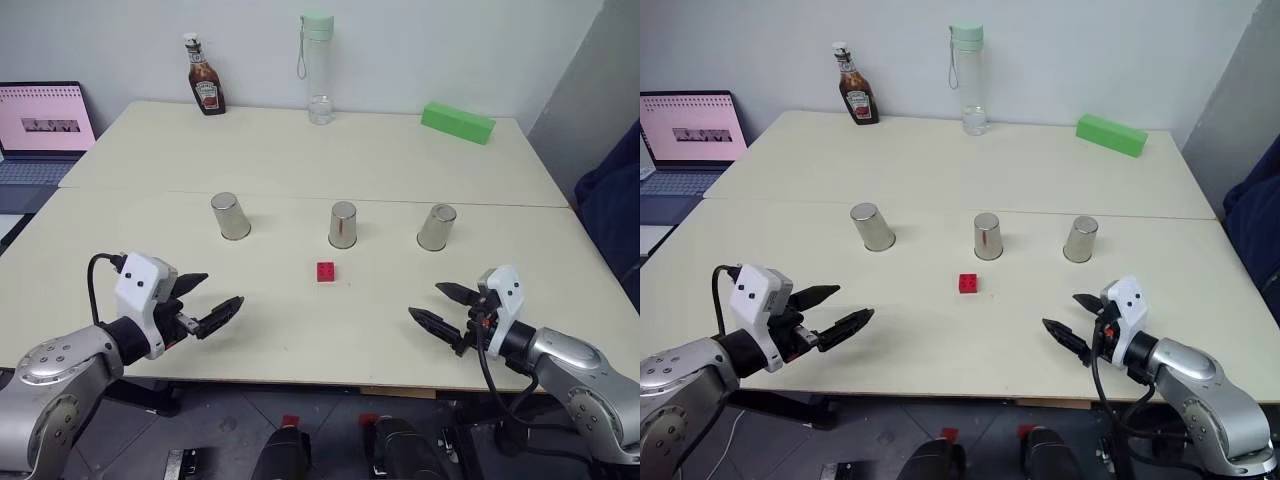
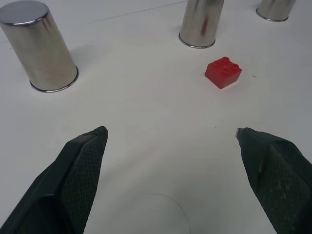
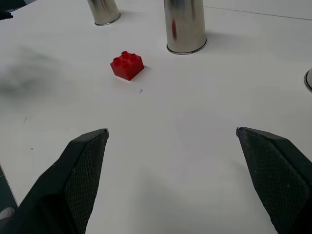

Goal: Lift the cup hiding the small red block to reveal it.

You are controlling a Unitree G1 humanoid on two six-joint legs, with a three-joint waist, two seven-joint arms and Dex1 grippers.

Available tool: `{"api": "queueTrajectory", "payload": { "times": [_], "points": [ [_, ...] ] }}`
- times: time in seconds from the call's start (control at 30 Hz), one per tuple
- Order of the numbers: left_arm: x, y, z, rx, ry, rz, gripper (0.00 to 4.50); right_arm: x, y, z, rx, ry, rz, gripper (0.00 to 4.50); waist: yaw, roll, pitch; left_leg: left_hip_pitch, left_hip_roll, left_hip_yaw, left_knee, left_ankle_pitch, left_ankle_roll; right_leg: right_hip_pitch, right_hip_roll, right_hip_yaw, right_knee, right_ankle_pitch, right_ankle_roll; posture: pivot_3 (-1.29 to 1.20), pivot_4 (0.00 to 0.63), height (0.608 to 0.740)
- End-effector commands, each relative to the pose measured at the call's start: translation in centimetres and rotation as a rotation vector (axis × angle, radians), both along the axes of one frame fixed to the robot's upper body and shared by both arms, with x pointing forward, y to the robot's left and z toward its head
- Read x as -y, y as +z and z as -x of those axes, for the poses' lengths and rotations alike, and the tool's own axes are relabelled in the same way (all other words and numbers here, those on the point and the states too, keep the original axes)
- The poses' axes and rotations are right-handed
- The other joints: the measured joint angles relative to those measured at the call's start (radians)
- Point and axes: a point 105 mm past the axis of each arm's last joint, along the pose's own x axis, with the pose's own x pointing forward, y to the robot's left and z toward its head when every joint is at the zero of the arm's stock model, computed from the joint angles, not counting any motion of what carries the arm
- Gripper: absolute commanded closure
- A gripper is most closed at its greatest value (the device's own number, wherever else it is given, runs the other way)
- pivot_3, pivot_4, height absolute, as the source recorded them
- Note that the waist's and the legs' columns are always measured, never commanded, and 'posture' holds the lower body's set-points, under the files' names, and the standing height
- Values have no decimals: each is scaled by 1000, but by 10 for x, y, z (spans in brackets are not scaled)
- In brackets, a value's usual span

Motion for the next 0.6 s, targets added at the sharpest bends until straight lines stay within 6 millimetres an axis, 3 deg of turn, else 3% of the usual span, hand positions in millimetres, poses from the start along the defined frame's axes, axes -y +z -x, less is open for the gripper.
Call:
{"api": "queueTrajectory", "payload": {
  "times": [0.03,0.6],
  "points": [
    [2,8,-2,44,-10,-12,0,-3,13,1,47,8,-13,41,0,0,0,0,0,0,0,0,0,0,0,0,0,0,0,0,150,740],
    [2,9,-3,43,-14,-10,0,-2,10,1,41,3,-13,41,0,0,0,0,0,0,0,0,0,0,0,0,0,0,0,0,150,740]
  ]
}}
